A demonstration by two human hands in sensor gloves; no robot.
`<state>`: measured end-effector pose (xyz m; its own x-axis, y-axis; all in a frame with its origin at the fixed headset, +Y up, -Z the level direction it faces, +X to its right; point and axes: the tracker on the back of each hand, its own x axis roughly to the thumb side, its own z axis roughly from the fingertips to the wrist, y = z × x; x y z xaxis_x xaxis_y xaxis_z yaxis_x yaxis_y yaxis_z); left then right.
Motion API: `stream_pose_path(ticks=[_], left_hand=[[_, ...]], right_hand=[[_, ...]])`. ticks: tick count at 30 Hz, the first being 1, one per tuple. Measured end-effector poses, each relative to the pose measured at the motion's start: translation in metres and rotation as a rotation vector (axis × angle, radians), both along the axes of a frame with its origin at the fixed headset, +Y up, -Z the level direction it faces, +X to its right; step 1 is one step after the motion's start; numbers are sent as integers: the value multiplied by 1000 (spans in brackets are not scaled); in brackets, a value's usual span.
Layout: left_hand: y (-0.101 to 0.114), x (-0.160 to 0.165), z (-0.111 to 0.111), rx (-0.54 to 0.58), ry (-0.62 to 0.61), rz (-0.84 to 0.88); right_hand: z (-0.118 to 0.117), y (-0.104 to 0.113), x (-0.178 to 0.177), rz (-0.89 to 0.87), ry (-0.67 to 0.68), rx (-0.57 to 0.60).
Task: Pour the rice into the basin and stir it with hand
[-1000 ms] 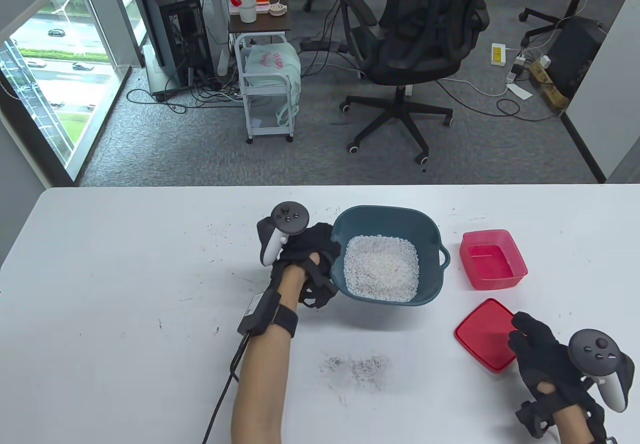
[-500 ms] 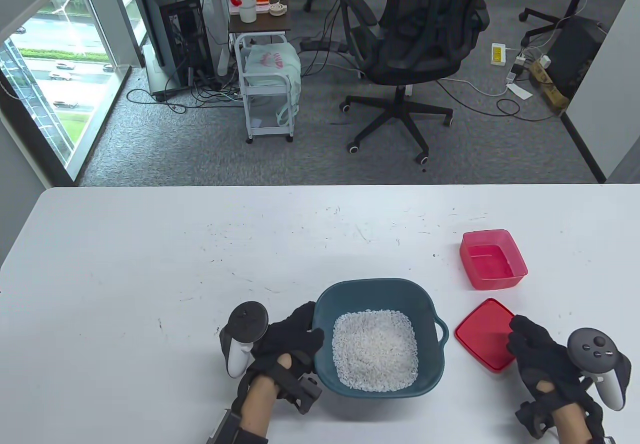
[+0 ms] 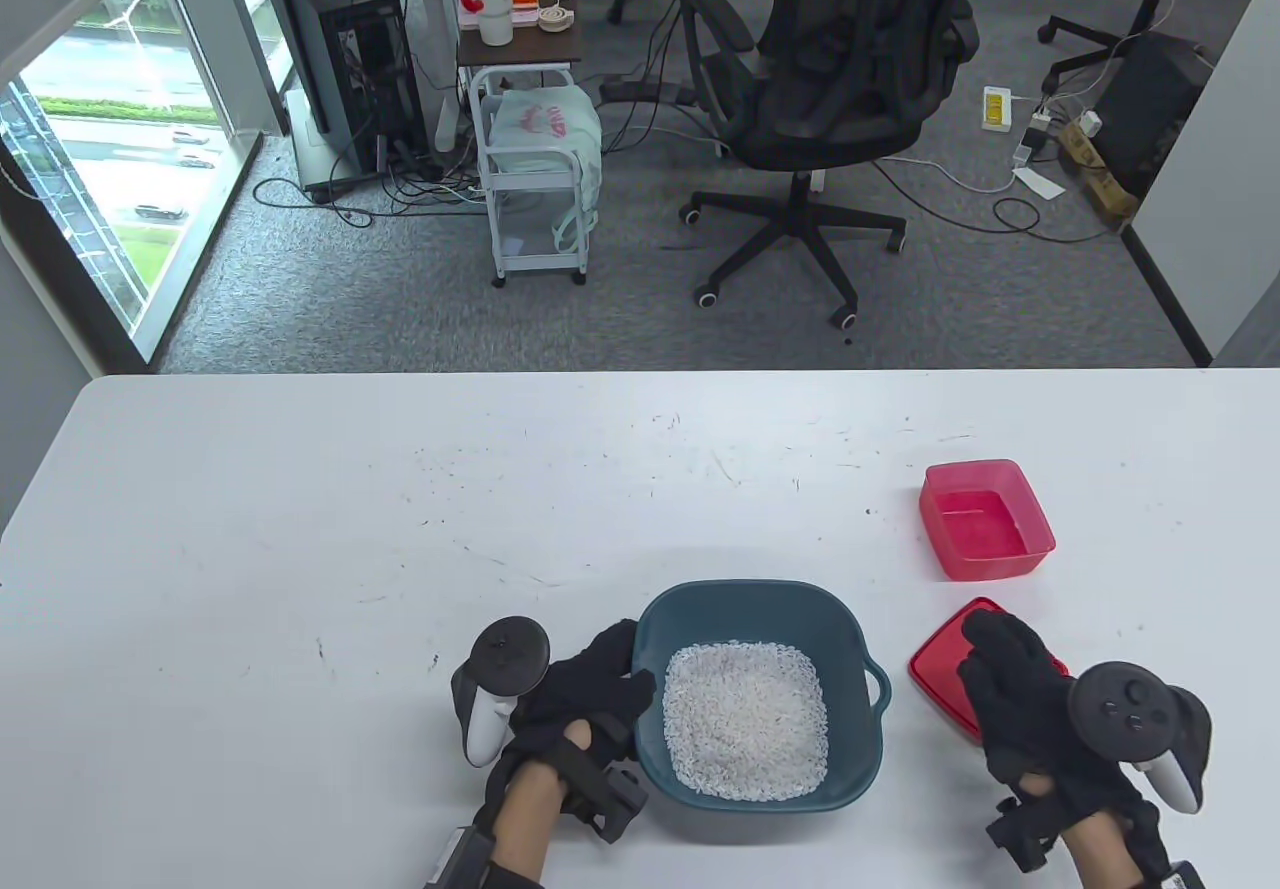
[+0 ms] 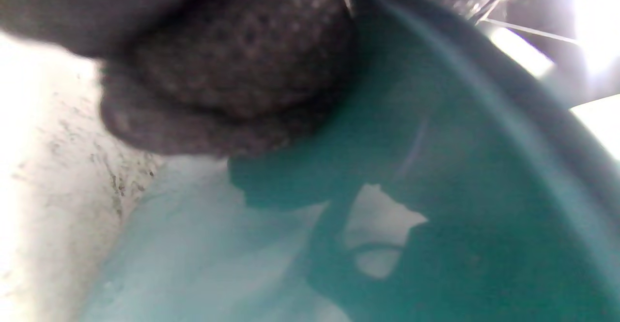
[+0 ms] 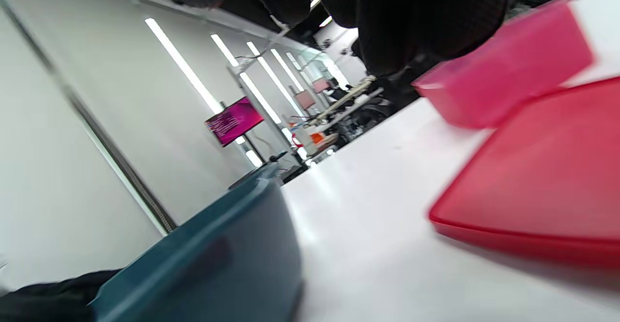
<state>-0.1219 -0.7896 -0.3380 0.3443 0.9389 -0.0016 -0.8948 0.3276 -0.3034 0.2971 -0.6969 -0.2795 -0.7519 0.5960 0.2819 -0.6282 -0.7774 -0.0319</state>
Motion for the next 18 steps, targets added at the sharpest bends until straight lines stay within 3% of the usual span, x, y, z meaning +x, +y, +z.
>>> stream_pose_path(ticks=[3,8,12,14,18], left_hand=[[-1,-1,-1,-7,-6,4],[0,-1,-1,-7,-10,-6],[0,-1,-1,-9,-13,-5],[0,0,-1,-9,-14,-6],[0,0,-1,4,-16,-25]], right_hand=[[-4,22,-50,103,146,25],[-28,27,-138,492,378,-161],[-63,-7,-194,713,472,-443],[-73,-25,-213,778,501,-510],[-88,-57,-239,874,533,-534]])
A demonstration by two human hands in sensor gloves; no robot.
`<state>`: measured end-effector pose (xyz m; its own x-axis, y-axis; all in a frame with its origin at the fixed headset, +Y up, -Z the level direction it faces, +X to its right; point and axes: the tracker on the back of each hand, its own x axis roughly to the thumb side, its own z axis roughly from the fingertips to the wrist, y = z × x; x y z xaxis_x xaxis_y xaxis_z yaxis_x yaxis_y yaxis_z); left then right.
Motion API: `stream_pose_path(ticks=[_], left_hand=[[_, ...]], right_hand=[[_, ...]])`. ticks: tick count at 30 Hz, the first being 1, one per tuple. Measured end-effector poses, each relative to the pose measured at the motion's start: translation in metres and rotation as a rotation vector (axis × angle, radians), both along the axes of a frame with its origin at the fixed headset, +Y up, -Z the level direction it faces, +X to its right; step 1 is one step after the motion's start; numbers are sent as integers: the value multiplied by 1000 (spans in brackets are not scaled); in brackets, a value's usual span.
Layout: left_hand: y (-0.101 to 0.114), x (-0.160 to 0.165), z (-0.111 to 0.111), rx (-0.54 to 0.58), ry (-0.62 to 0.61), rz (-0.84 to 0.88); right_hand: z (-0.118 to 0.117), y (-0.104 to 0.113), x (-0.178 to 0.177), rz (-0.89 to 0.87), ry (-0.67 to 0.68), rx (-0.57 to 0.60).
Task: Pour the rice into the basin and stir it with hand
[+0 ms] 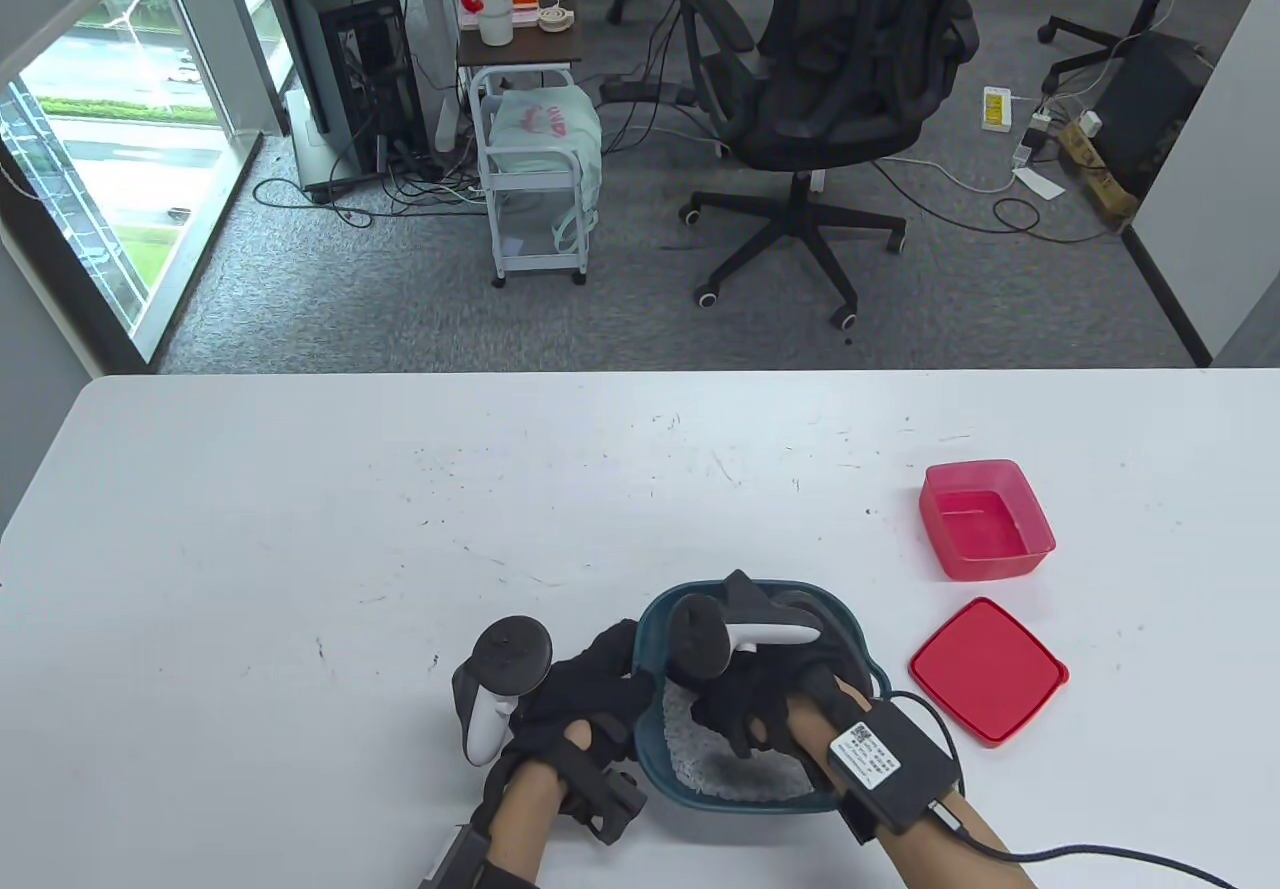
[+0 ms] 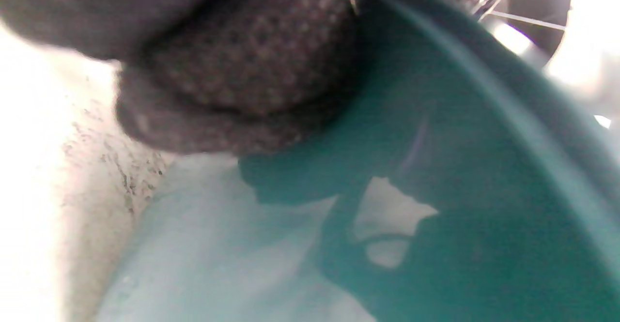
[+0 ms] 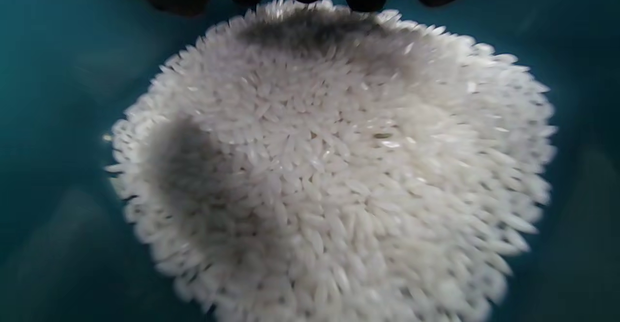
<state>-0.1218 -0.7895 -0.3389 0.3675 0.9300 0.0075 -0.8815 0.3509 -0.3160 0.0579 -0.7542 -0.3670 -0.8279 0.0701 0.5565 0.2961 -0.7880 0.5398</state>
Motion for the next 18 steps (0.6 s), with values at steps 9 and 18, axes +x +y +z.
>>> stream_pose_path(ticks=[9,18], left_hand=[[-1,-1,0,-8,24,6],[-1,-1,2,-18,63,-2]], right_hand=[[6,0,27,337,-179,25],[24,-2,22,179,-180,-378]])
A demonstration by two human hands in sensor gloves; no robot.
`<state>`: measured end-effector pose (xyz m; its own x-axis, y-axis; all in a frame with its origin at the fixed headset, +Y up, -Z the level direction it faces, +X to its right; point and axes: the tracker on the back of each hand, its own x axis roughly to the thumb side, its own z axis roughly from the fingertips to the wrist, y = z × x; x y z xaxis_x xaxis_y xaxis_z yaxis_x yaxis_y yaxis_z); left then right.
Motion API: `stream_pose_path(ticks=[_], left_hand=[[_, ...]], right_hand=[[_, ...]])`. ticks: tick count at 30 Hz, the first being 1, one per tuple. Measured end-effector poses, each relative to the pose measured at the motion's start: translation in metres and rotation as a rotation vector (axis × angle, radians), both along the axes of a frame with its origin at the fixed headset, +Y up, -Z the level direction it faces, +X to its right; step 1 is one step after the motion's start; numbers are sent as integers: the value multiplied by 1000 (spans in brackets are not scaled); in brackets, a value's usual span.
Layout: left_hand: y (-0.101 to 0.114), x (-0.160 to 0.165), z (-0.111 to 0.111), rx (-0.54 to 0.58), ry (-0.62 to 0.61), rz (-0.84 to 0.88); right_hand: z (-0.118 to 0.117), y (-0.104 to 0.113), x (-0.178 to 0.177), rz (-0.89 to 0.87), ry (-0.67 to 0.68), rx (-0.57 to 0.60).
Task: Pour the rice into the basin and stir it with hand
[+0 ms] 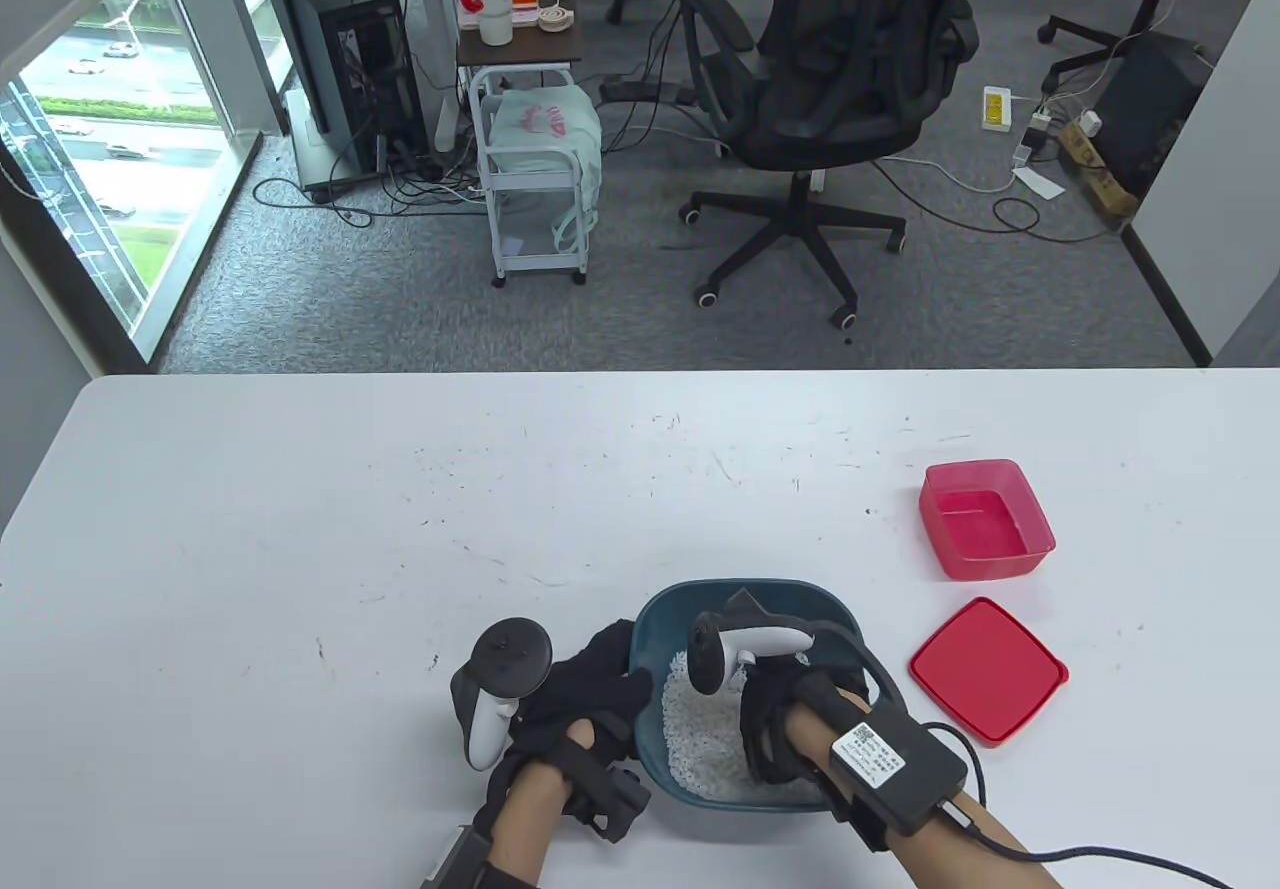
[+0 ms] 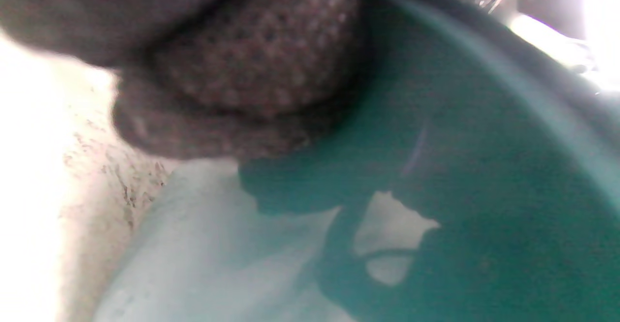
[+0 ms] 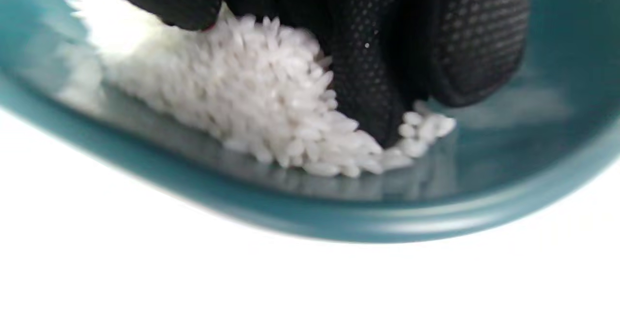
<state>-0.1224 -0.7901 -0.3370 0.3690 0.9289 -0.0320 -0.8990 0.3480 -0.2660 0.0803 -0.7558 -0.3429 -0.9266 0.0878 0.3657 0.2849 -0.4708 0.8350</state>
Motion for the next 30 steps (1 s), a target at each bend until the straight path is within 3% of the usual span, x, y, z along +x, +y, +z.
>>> stream_pose_path(ticks=[5,7,12,14,17,20,24,28,30], left_hand=[[0,0,1,8,-7,3],[0,0,0,11,-16,3],[2,0,0,30,-35,-17],[2,0,0,31,-41,-17],[1,0,0,27,-46,-12],[2,0,1,28,-39,-17],[2,-1,1,21,-28,-16],[1,0,2,19,-9,-16],[2,0,2,18,-1,-18]], right_hand=[[-10,-3,-10,-398,-72,-175],[-18,-4,-10,-469,-126,-208],[-48,1,-6,-562,-317,-70],[-55,5,-2,-515,-341,57],[-57,12,5,-301,-333,235],[-52,10,13,-88,-303,286],[-34,5,15,129,-211,261],[-11,-4,6,172,-109,130],[-5,-5,0,101,-68,45]])
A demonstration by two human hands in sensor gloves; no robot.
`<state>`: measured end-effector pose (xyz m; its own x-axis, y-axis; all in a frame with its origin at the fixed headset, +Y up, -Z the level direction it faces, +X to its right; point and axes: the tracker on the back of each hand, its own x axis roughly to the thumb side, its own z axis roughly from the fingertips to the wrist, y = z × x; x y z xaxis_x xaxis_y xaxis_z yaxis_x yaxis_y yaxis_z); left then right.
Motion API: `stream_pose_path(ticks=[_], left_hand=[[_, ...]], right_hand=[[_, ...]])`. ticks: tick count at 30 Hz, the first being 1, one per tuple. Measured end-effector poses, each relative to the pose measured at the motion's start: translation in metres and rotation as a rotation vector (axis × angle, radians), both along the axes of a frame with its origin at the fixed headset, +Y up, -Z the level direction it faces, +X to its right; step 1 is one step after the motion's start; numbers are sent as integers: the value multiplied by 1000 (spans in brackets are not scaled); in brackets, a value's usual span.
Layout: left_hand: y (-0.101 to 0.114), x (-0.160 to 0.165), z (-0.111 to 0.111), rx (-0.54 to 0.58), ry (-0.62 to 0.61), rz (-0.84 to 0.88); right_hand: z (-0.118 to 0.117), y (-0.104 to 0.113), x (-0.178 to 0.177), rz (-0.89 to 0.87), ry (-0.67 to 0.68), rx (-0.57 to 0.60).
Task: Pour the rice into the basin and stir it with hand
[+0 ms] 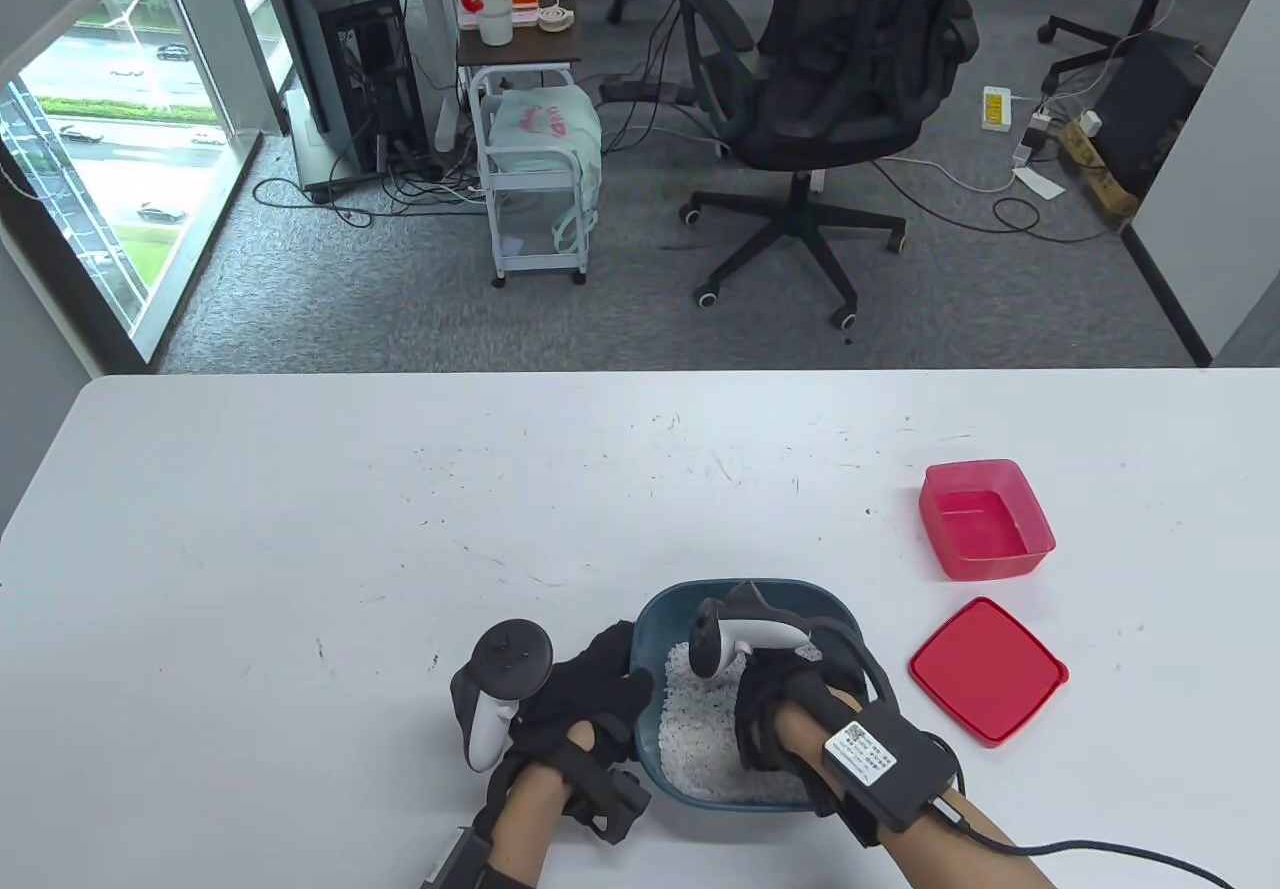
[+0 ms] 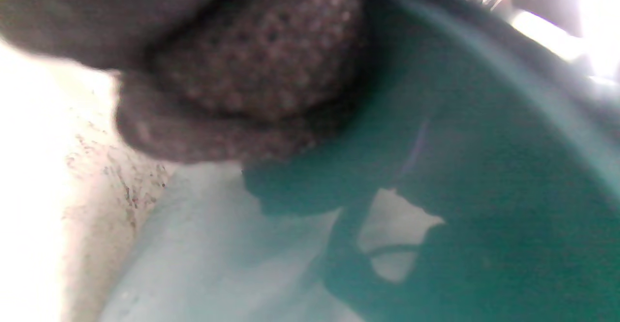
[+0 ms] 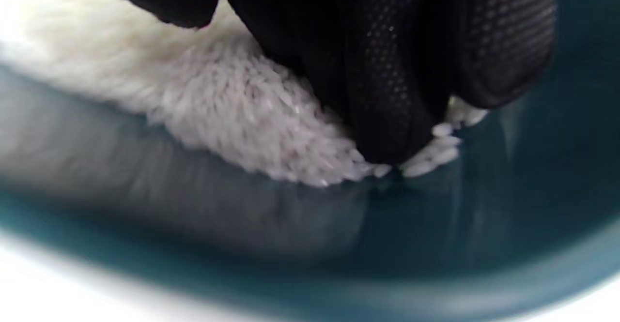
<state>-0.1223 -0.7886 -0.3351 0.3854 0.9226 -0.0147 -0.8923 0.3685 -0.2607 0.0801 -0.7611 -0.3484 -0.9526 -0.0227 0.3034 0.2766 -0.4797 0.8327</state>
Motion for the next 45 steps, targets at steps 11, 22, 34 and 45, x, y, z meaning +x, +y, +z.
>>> stream_pose_path(ticks=[11,22,34,45], left_hand=[[0,0,0,19,-23,-8],[0,-1,3,21,17,-11],[0,0,5,16,36,-18],[0,0,4,30,-3,-18]], right_hand=[[-34,8,-7,-680,-205,-118],[-33,16,13,21,-167,273],[-10,0,-7,-366,-98,-164],[-49,19,9,-580,-358,139]])
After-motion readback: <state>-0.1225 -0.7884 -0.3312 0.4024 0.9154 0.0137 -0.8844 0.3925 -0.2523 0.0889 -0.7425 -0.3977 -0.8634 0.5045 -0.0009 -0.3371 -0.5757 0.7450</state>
